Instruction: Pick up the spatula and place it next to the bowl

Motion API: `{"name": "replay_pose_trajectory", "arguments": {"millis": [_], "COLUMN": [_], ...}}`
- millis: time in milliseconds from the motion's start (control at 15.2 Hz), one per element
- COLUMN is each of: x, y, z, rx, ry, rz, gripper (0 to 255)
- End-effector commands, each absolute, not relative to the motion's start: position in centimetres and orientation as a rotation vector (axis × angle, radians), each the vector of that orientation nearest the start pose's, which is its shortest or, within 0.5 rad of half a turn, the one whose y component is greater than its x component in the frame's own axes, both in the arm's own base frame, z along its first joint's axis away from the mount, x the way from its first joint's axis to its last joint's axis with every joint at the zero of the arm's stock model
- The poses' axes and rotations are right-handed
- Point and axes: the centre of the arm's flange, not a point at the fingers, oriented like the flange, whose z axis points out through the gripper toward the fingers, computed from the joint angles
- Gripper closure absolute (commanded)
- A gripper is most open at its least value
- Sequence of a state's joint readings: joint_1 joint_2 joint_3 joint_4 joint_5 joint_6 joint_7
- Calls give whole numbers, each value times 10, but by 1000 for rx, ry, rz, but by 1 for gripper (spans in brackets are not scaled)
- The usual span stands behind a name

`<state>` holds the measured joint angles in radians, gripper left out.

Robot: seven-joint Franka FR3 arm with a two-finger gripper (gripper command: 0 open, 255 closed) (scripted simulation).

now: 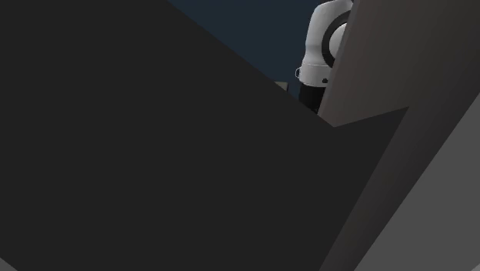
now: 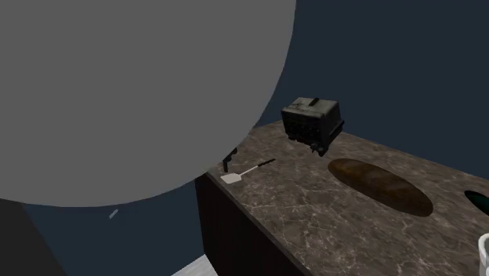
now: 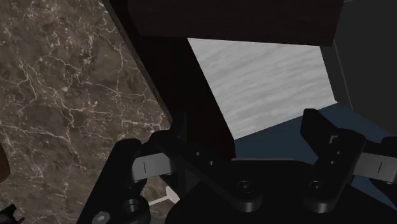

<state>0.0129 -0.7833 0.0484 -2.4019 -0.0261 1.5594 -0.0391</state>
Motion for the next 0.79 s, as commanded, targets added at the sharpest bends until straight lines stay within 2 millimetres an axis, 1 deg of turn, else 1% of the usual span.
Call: {"name": "replay_pose_trajectory", "arguments": {"millis": [0, 330, 726], "x": [304, 360, 428], "y": [20, 20, 8], "z": [567, 536, 500], "rx": [-3198, -3196, -3161], "ry": [-137, 137, 463], "rz": [95, 68, 35], "gripper": [0, 0, 0]}}
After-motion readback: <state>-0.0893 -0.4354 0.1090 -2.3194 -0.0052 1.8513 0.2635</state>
